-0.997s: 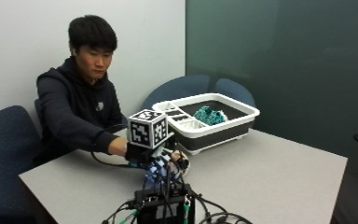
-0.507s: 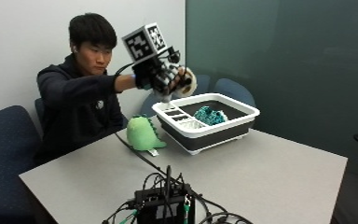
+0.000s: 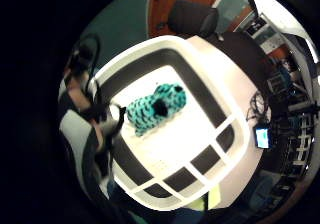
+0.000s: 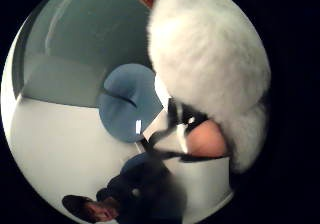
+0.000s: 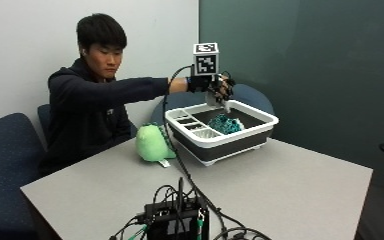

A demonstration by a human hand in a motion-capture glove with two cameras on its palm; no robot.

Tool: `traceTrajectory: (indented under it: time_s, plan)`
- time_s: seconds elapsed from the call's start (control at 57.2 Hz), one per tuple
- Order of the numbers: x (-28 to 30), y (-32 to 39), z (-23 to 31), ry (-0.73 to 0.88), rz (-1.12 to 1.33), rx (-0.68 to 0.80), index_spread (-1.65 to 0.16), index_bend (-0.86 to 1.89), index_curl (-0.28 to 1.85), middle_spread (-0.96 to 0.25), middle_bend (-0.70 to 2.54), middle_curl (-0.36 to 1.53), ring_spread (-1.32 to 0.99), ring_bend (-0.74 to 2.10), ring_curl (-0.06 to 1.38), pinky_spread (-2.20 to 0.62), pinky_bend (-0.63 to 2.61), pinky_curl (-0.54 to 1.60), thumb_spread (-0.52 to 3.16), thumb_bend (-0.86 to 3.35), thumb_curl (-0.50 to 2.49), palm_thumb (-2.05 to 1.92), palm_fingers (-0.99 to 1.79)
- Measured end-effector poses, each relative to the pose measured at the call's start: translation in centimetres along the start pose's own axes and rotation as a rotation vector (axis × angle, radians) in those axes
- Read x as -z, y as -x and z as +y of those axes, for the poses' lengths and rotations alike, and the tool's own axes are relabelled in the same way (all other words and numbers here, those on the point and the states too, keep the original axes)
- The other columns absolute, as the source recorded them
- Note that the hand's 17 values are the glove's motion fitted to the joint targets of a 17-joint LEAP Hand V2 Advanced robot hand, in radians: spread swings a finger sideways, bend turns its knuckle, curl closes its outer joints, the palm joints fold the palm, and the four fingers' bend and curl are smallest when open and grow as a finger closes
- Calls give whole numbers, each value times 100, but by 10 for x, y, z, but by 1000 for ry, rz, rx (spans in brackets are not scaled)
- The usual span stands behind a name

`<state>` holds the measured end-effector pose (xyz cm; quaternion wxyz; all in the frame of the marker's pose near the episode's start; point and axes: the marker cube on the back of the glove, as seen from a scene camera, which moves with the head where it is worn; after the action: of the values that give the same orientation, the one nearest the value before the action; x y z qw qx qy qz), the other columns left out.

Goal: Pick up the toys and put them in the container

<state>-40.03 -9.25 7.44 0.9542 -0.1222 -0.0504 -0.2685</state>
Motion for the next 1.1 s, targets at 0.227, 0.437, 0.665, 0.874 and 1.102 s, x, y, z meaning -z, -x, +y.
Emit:
traceTrajectory:
  time_s: [0.227,0.437,0.665,0.874,1.102]
  plan:
    - [100,-99,54,-21,-114,-106,-14,20,13,-5,47,51,-15,95,34,-17,110,58,129,-4,44,7,-7]
    - [73,-145,177,38,172,171,-18,22,23,-3,41,48,-11,83,28,-5,98,48,130,-2,39,5,-1]
    - [-63,-168,242,228,105,63,-19,20,30,0,33,45,-5,66,22,0,98,44,125,-2,36,4,-5]
    - [-94,-171,244,88,206,95,-26,25,33,-3,27,42,-7,79,23,-2,99,40,120,14,42,40,38]
    - [-22,-165,204,-42,204,164,-34,32,43,-19,63,60,-31,115,38,-31,101,43,85,26,62,73,111]
